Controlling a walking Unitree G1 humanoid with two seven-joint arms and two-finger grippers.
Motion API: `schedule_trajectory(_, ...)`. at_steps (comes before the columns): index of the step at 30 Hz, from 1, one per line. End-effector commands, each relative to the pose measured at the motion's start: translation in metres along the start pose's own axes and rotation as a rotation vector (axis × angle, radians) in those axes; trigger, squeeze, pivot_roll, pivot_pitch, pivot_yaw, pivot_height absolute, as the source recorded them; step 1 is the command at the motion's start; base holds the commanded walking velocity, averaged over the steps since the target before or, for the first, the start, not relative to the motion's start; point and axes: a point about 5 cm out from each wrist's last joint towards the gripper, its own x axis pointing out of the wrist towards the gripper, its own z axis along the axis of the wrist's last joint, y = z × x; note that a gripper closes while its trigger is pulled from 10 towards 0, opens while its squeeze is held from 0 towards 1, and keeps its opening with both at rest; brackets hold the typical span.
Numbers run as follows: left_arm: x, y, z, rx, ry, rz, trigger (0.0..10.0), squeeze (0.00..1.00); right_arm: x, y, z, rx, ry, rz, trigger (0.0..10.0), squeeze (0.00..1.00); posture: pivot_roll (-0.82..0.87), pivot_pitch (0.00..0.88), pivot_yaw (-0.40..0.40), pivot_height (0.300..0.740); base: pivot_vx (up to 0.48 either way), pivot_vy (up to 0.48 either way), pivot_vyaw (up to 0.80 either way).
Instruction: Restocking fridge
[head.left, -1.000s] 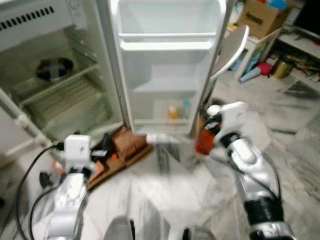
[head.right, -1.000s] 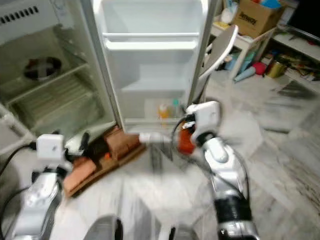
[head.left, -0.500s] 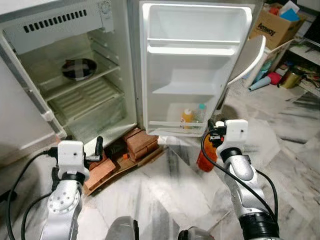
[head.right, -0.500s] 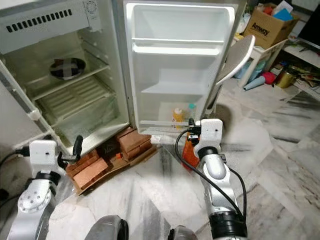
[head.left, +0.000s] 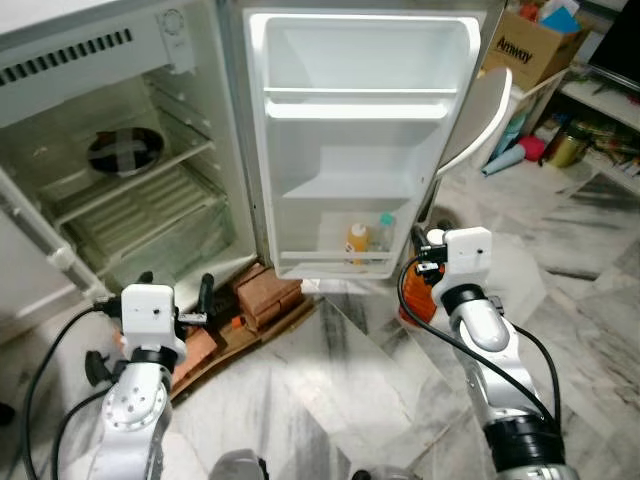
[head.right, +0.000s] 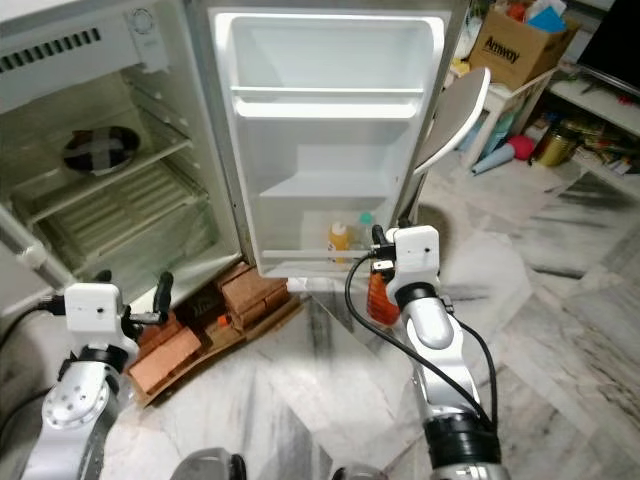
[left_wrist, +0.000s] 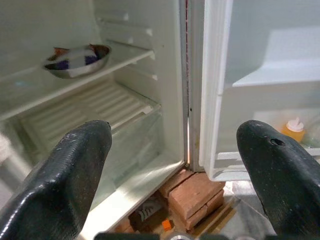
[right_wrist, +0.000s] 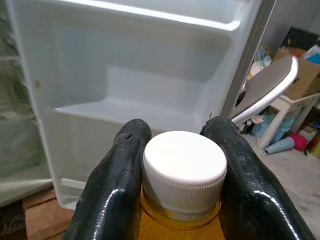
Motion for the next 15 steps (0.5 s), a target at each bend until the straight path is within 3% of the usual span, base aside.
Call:
schedule_trajectory(1,0.0008,0.0007,0.0021,-0.005,-0.002,-0.009,10.0,0.00,0.0026,-0.0010,0.0068,-0.002,-0.029,-0.004,10.0,0.00,0.14,0.101,-0.030,0.740,0.322,0.352,0.00)
schedule_trajectory(15,0.0022,-0.0059,0.0011,0.011,-0.006,-0.053,10.0,0.00,0.0058,-0.0036,0.0088,-0.032,-0.042,-0.004,10.0,0.00,0.13,0.097,-0.035,0.740,0.306,0.340,0.00)
